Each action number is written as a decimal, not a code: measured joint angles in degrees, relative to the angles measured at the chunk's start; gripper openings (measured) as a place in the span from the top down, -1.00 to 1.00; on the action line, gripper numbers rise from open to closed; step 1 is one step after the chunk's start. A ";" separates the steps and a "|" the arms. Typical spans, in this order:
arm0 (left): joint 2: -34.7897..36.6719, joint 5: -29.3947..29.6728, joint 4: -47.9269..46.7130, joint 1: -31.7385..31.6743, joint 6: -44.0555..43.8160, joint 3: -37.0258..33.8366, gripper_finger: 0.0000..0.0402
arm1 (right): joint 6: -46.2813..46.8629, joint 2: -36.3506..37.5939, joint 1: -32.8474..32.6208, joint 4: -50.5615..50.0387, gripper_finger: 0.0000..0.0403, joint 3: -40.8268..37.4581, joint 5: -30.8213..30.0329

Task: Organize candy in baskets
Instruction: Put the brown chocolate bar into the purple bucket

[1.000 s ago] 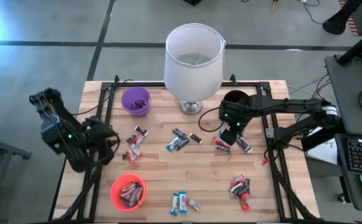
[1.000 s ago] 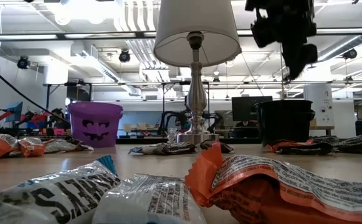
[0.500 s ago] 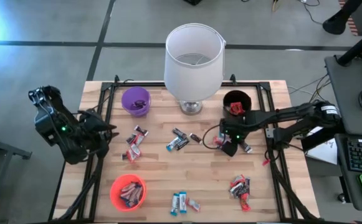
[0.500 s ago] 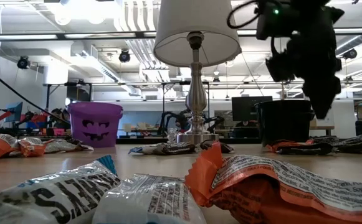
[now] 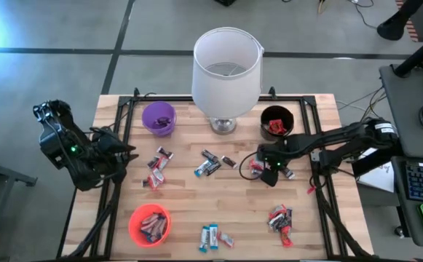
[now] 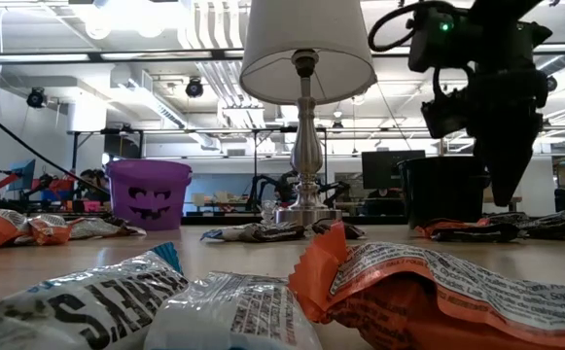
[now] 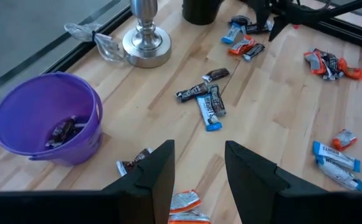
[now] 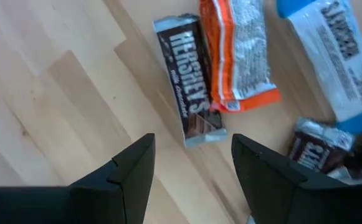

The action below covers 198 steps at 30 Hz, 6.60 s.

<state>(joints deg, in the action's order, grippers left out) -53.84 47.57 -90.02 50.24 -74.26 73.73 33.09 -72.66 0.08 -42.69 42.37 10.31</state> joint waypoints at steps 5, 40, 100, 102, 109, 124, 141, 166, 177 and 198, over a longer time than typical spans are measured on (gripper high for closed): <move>-0.11 0.00 0.16 -0.02 -0.38 0.00 0.39 | -0.22 -1.51 -0.21 3.38 -0.01 -2.04 -0.02; -0.15 1.57 0.22 -0.11 -1.39 0.00 0.39 | -2.85 -3.23 -0.35 3.89 0.96 -2.42 0.58; 0.04 1.55 0.41 -0.11 -0.81 0.00 0.39 | -9.76 -12.53 -0.28 8.97 0.35 -1.18 -1.08; 0.04 1.55 0.41 -0.11 -0.81 0.00 0.39 | -9.74 -12.36 -0.31 8.91 0.54 -1.19 -1.12; 0.04 1.55 0.41 -0.11 -0.81 0.00 0.39 | -7.97 -8.36 -0.31 8.42 0.91 -1.50 0.58; -0.01 2.19 0.19 -0.38 -4.94 0.00 0.39 | 0.64 6.09 -0.35 9.75 0.93 -1.55 6.41; -0.11 2.47 1.79 -7.31 -15.36 0.00 0.02 | -7.27 -7.77 -0.11 19.10 0.94 26.50 -1.37; -4.66 0.60 20.56 -14.87 -18.21 0.00 0.08 | -16.56 -32.77 1.36 15.34 0.94 61.76 -2.00; -6.11 -4.37 28.19 -19.98 -10.53 0.00 0.08 | -18.80 -38.91 1.31 9.53 0.94 72.59 -1.98; -9.13 -9.91 35.13 -27.12 -4.03 0.00 0.08 | -18.72 -39.63 0.29 10.33 0.94 74.67 -1.84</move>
<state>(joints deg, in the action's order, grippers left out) -62.97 37.67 -54.89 23.11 -78.29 73.73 14.37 -112.29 0.37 -32.36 117.03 8.47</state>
